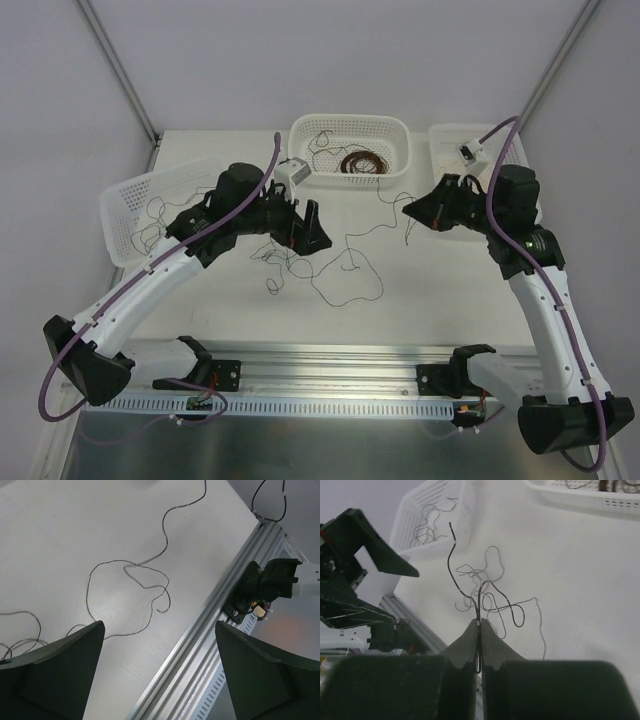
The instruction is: Untangle the cables
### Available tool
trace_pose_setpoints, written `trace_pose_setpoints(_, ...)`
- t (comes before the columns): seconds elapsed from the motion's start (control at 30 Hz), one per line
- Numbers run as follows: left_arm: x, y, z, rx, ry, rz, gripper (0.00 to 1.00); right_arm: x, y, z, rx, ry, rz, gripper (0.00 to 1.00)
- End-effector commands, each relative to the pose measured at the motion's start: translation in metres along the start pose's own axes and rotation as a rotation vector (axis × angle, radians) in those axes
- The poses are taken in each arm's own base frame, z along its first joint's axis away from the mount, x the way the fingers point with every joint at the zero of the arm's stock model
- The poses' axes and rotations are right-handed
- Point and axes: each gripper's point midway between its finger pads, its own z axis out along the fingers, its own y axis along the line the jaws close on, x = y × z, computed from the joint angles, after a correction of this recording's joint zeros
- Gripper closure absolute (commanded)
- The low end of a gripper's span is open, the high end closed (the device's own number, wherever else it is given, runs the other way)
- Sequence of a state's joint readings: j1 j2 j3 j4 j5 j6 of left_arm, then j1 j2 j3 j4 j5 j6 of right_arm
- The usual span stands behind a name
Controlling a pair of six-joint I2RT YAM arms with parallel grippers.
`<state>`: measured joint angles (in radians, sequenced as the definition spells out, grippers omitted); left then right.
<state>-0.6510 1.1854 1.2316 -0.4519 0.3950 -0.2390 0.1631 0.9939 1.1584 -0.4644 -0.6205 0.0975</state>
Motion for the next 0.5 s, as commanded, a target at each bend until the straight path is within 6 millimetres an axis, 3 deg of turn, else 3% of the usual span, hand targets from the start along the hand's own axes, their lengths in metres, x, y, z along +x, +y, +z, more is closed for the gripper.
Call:
trace_pose_setpoints(0.0, -0.037, -0.03, 0.009, 0.126, -0.121, 0.094, 0.06, -0.024, 0.054, -0.003, -0.2, -0.079, -0.115, 0.96)
trace_pose_setpoints(0.1, -0.043, -0.041, 0.025, 0.157, -0.144, 0.116, 0.07, -0.022, 0.073, 0.004, -0.273, -0.082, -0.108, 0.96)
trace_pose_setpoints(0.27, -0.055, -0.041, 0.05, 0.134, -0.201, 0.103, 0.09, -0.018, 0.101, 0.013, -0.371, -0.083, -0.081, 0.96)
trace_pose_setpoints(0.47, -0.062, -0.049, 0.062, 0.189, -0.263, 0.054, 0.2, -0.015, 0.117, 0.021, -0.425, -0.108, -0.067, 0.96)
